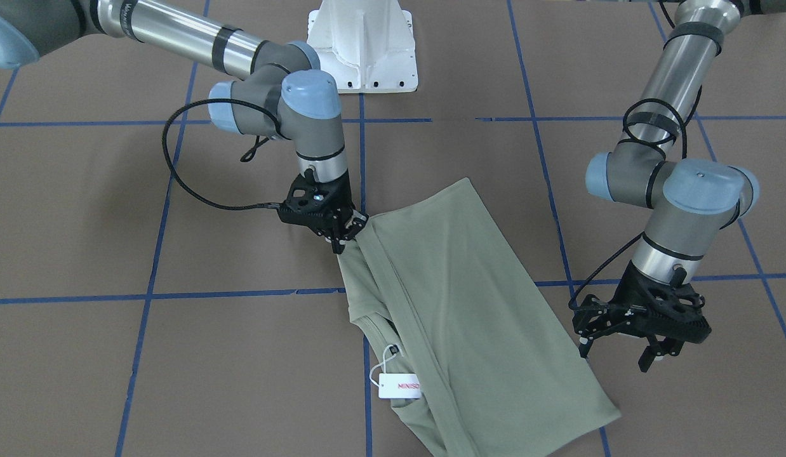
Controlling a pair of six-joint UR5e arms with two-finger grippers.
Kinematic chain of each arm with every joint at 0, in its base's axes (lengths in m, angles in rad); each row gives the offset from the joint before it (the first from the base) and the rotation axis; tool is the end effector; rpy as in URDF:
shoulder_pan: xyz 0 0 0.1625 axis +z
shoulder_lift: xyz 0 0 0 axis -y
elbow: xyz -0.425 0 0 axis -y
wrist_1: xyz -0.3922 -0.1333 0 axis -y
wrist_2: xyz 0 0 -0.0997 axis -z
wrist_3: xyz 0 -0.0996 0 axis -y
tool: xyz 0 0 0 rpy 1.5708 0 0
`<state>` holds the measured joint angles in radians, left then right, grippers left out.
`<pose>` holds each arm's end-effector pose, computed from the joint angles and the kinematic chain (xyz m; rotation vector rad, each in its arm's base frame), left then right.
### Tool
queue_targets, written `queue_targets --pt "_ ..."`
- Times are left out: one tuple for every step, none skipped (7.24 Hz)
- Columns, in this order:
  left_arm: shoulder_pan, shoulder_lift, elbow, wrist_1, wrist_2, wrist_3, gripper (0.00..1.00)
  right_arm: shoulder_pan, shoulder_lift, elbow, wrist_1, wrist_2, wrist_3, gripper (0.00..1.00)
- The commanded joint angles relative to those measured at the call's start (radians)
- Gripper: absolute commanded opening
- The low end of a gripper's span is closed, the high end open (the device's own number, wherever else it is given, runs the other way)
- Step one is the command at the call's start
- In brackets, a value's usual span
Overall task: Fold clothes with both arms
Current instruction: 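Pull the collar edge with the right gripper toward the robot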
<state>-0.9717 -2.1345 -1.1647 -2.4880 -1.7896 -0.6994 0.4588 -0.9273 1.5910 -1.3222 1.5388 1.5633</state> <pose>0.3292 -0.6802 0.4188 0.7328 0.8038 0.0274 -0.5705 -0.4340 0.2430 0.2418 -0.8882 0.4339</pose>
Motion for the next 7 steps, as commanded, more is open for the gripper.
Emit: queue_targets --pt "0.007 0.001 -0.003 -0.009 -0.001 -0.008 1.00 -0.147 -0.238 0.332 -0.095 -0.108 0.011 0.00" --pt "0.008 0.004 -0.003 -0.011 -0.001 -0.008 1.00 -0.181 -0.287 0.368 -0.095 -0.127 0.047 0.00" --pt "0.008 0.004 -0.003 -0.015 -0.001 -0.008 1.00 -0.222 -0.307 0.374 -0.095 -0.170 0.070 0.00" --pt "0.010 0.004 -0.003 -0.017 -0.001 -0.008 1.00 -0.256 -0.321 0.380 -0.095 -0.202 0.079 0.00" --pt "0.014 0.004 -0.003 -0.017 -0.001 -0.008 1.00 -0.290 -0.323 0.388 -0.097 -0.236 0.128 0.00" --pt "0.016 0.004 -0.004 -0.017 -0.001 -0.008 1.00 -0.320 -0.323 0.388 -0.098 -0.271 0.144 0.00" --pt "0.016 0.004 -0.004 -0.017 -0.001 -0.008 1.00 -0.330 -0.323 0.386 -0.098 -0.276 0.144 0.00"
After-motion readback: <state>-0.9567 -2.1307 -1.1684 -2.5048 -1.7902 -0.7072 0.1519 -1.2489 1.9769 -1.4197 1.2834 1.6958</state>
